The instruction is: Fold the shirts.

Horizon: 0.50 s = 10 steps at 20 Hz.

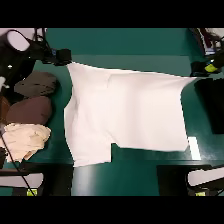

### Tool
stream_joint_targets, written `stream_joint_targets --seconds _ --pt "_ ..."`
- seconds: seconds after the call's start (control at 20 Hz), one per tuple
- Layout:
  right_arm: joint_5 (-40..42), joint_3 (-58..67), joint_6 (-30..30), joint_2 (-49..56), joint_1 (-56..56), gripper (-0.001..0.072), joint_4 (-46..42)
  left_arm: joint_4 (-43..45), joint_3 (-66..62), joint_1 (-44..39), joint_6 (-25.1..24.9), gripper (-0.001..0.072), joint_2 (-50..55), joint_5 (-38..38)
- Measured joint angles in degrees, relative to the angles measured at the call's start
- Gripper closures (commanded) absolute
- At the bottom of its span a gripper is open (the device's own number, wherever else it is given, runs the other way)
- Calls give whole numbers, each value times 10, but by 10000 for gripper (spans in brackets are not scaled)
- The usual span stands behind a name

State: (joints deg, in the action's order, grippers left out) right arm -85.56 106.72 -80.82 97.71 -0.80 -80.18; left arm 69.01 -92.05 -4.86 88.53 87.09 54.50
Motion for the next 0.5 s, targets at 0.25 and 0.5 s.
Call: stream_joint_targets --seconds 0.25,0.5 --pt "37 71 0 61 4 701 -2 -8 -19 25 -5 687 45 -51" --pt "49 1 0 22 4 701 -5 -10 -24 33 -40 687 52 55"
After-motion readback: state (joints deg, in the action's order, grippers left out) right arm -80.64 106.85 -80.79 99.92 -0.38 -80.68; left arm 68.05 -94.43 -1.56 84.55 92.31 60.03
